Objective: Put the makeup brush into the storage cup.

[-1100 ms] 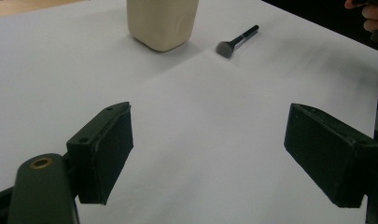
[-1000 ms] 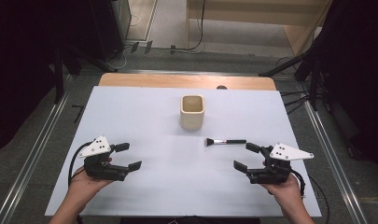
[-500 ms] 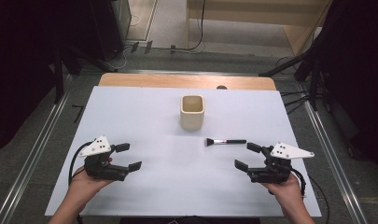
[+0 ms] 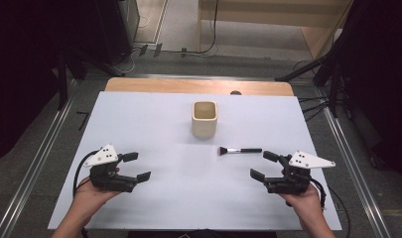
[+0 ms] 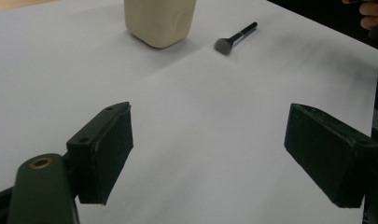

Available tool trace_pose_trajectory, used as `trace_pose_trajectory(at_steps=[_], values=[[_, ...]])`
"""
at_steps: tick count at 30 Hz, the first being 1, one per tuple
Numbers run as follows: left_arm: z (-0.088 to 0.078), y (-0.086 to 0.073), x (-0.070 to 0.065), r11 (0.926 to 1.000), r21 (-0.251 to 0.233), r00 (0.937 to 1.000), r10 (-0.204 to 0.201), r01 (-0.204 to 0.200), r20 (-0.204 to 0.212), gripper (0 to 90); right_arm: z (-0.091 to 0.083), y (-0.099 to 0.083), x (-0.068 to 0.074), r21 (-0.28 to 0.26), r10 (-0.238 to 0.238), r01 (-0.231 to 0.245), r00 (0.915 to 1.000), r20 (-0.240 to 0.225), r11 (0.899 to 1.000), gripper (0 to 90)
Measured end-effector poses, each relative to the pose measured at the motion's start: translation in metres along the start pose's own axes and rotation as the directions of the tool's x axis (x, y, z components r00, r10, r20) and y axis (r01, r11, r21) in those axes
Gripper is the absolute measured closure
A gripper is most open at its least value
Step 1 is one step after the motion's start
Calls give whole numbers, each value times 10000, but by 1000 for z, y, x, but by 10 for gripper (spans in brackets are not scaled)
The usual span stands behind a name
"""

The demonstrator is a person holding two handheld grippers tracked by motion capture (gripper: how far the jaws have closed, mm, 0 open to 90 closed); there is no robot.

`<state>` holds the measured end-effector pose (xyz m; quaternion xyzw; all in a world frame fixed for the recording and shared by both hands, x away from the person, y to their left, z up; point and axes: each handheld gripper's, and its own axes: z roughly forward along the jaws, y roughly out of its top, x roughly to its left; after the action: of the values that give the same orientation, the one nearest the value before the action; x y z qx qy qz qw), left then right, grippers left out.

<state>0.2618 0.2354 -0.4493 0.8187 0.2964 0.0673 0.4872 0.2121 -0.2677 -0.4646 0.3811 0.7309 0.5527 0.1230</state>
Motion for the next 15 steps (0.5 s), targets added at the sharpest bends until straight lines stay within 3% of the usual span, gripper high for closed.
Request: trace_pose_trajectory(at_steps=[15], values=[[0, 0, 0, 10000, 40, 10000, 0, -1, 28, 156, -1, 0, -1, -43, -23, 23, 9999, 157, 10000, 162]])
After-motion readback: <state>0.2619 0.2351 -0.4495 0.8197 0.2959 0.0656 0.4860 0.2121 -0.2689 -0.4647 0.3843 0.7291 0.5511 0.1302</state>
